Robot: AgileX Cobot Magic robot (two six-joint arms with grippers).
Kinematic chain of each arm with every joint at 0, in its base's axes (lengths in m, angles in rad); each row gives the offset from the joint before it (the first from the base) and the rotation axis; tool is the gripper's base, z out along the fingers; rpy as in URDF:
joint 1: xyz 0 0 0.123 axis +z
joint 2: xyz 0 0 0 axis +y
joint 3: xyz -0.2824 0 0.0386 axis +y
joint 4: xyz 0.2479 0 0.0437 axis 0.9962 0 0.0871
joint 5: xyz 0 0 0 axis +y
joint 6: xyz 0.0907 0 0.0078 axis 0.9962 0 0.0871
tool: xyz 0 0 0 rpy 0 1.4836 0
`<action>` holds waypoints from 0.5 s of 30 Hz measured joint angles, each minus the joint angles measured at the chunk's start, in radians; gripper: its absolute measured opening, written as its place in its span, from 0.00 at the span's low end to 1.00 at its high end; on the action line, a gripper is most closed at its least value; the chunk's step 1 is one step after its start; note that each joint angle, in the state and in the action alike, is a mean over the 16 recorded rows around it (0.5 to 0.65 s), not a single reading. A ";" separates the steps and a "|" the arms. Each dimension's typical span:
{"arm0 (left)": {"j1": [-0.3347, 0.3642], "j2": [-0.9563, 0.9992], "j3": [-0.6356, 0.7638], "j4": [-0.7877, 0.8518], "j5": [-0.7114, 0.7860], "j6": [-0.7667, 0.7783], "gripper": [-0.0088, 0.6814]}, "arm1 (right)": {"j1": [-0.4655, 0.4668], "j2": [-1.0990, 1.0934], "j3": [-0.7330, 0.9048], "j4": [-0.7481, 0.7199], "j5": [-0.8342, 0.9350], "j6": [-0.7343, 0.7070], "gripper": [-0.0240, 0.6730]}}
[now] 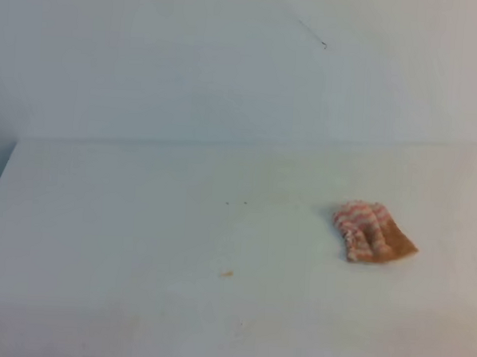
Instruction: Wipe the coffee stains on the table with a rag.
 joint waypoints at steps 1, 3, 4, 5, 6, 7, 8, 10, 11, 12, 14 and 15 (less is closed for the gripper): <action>0.000 0.000 0.000 0.000 0.000 0.000 0.01 | 0.000 0.000 0.001 -0.015 -0.002 0.000 0.03; 0.000 0.000 0.000 0.000 0.000 0.000 0.01 | 0.000 0.000 0.001 -0.038 -0.007 0.000 0.03; 0.000 0.000 0.000 0.000 0.000 0.000 0.01 | 0.000 0.000 0.002 -0.047 -0.010 0.001 0.03; 0.000 0.000 0.000 0.000 0.000 0.000 0.01 | 0.000 0.000 0.002 -0.055 -0.012 0.003 0.03; 0.000 0.000 0.000 0.000 0.000 0.000 0.01 | 0.000 -0.001 0.002 -0.063 -0.015 0.010 0.03; 0.000 0.000 0.000 0.000 0.000 0.000 0.01 | 0.000 -0.001 0.003 -0.071 -0.018 0.021 0.03; 0.000 0.000 0.000 0.000 0.000 0.000 0.01 | 0.000 -0.001 0.003 -0.079 -0.021 0.038 0.03; 0.000 -0.002 0.003 0.000 -0.001 0.000 0.01 | 0.000 0.000 0.002 -0.097 -0.025 0.079 0.03; 0.000 -0.002 0.003 0.000 -0.001 0.000 0.01 | 0.000 0.000 0.002 -0.109 -0.027 0.111 0.03; 0.000 -0.002 0.003 0.000 -0.001 0.000 0.01 | 0.000 0.000 0.002 -0.121 -0.028 0.146 0.03; 0.000 -0.002 0.003 0.000 -0.001 0.000 0.01 | 0.000 0.000 0.002 -0.136 -0.030 0.215 0.03; 0.000 -0.002 0.003 0.000 -0.001 0.000 0.01 | 0.000 0.000 0.002 -0.137 -0.030 0.250 0.03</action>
